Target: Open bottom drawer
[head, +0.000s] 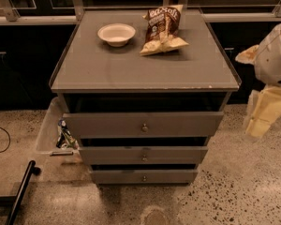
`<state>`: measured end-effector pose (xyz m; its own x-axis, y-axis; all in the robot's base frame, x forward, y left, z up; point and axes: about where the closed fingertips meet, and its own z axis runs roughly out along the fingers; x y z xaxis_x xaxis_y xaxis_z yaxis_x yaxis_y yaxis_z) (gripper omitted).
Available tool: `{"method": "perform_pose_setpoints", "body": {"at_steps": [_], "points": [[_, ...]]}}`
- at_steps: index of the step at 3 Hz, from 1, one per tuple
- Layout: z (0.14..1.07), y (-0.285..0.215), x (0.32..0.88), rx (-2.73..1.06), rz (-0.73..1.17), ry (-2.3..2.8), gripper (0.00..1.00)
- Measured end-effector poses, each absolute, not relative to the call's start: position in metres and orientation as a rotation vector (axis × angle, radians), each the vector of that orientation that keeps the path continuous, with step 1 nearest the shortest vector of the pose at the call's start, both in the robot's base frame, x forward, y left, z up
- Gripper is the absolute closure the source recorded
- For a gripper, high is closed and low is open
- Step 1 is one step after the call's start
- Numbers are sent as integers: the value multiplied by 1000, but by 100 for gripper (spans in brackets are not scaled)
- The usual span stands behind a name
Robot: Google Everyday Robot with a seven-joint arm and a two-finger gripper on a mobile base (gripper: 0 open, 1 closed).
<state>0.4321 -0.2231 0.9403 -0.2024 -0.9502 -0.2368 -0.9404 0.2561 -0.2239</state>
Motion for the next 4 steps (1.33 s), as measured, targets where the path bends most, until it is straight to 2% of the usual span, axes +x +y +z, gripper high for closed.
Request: {"method": "perform_pose_setpoints", "body": {"at_steps": [2,3,4], "points": [[844,-246,418,-1786,35,2123,0],[844,-246,418,-1786,35,2124,0],[804,-248,416,-1778,134,2176,0]]}}
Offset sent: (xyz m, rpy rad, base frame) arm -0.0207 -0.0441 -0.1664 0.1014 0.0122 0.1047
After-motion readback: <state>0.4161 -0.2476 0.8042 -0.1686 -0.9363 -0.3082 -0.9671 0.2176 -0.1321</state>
